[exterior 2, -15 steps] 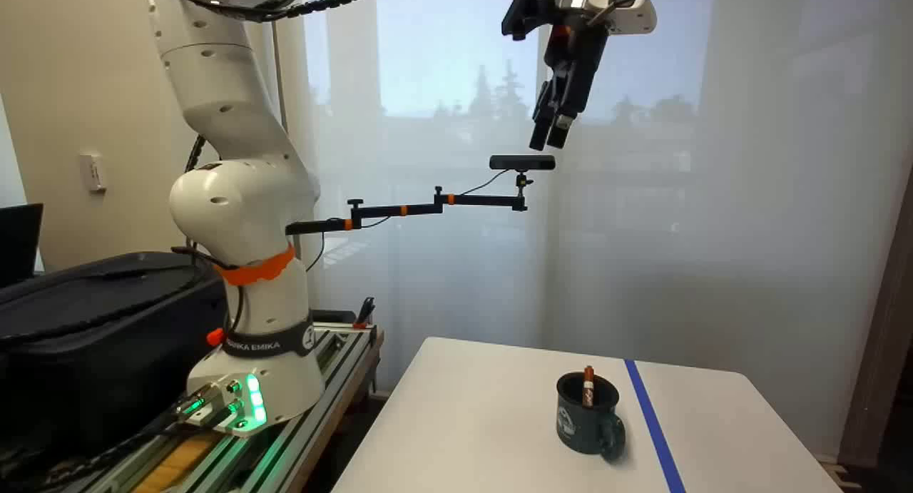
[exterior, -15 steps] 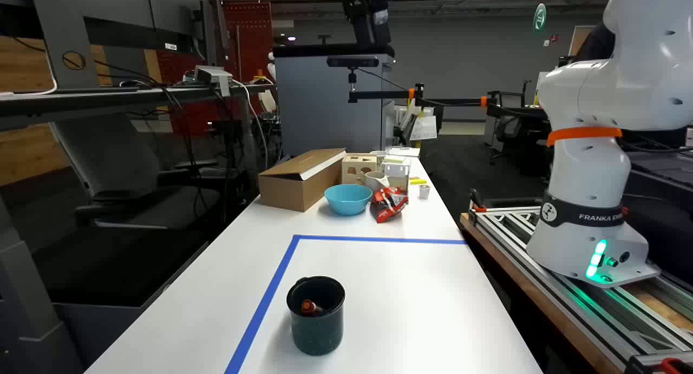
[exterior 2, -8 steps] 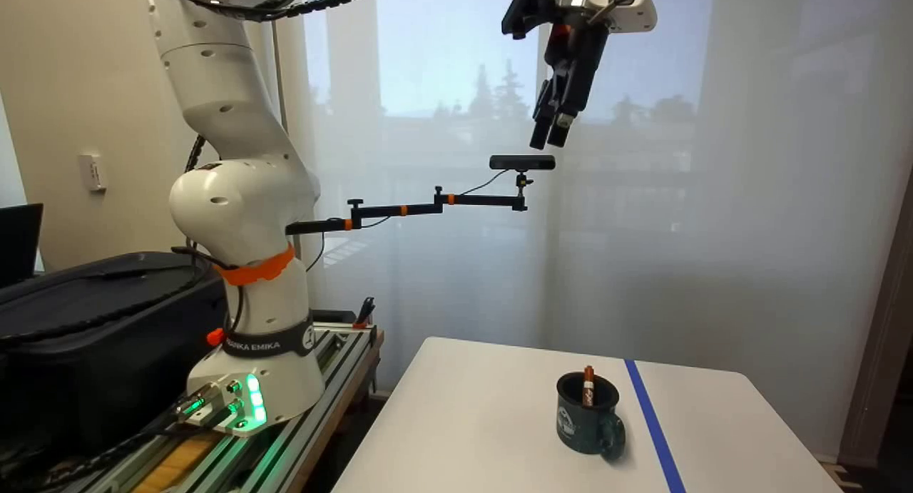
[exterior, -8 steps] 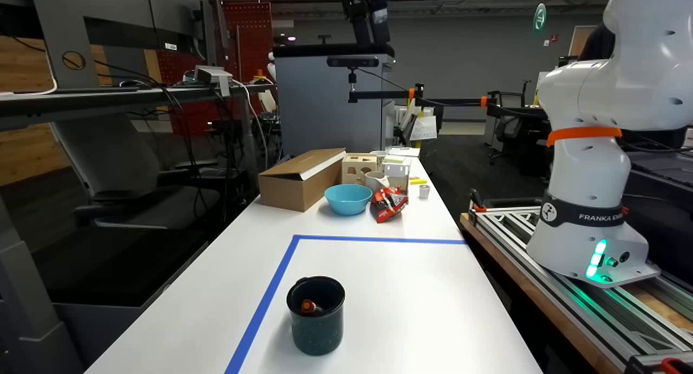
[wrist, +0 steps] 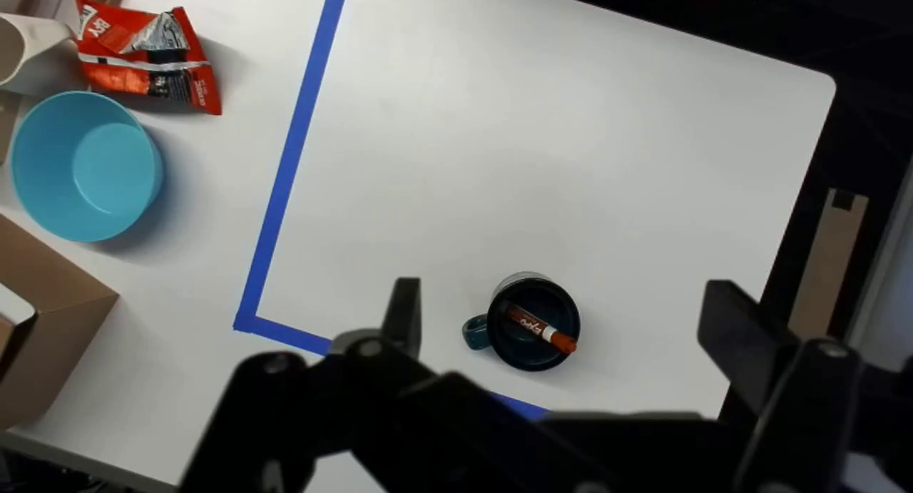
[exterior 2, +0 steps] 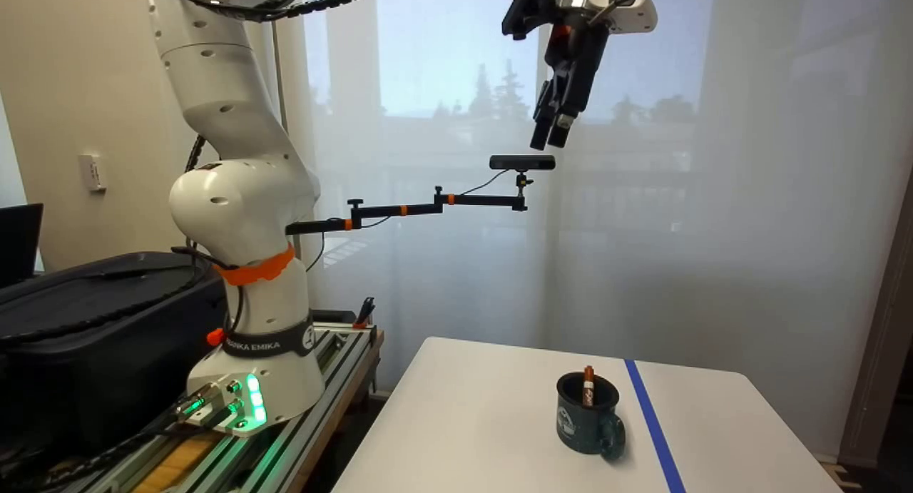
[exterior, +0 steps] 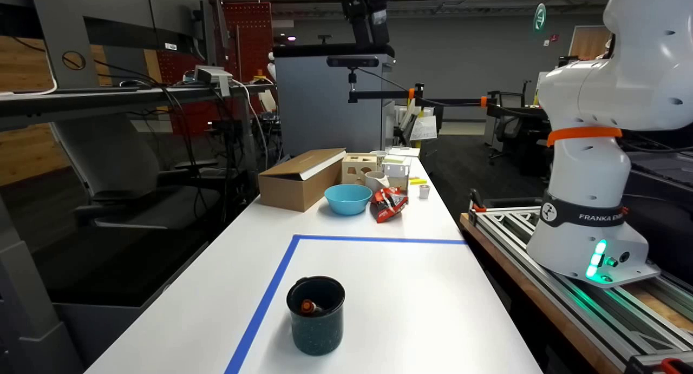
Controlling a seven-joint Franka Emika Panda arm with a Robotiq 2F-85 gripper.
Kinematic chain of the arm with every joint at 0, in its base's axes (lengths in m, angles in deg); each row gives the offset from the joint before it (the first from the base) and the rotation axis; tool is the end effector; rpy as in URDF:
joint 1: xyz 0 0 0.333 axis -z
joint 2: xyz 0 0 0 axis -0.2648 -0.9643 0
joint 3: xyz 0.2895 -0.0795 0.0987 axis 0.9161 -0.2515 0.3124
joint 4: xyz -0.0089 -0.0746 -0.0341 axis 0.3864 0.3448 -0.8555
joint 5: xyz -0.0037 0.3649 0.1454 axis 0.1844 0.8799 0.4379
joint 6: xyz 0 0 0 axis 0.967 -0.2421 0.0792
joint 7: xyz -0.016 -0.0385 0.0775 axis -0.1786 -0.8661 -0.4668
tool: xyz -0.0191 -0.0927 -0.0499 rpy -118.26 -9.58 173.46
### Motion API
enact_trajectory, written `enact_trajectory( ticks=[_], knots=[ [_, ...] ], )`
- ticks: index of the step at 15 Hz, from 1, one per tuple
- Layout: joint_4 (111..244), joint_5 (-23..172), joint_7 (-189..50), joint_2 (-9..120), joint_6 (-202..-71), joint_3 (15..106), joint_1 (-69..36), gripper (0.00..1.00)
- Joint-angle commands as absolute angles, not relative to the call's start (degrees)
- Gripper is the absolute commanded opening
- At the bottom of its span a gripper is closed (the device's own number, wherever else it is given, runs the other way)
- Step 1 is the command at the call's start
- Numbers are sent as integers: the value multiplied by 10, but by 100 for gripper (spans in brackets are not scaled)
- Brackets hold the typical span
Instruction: Pick up the marker from the cup and put it on the table
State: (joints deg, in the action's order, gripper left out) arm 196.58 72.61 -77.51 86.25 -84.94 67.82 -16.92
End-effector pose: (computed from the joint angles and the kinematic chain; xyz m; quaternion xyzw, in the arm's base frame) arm 0.4509 0.0343 0.5701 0.9888 0.0729 -0.1204 0.0490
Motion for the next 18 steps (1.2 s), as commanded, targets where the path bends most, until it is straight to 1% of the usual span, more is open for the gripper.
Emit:
enact_trajectory(
  ticks=[1, 6, 11, 16, 18],
  knots=[
    [1987, 689, -762, 849, -892, 678, -171, 100],
    [2003, 660, -817, 772, -983, 657, -163, 100],
    [2025, 689, -929, 704, -1106, 667, -177, 100],
    [2044, 739, -1092, 675, -1167, 672, -166, 100],
    [2043, 754, -1173, 668, -1167, 668, -155, 100]
  ],
)
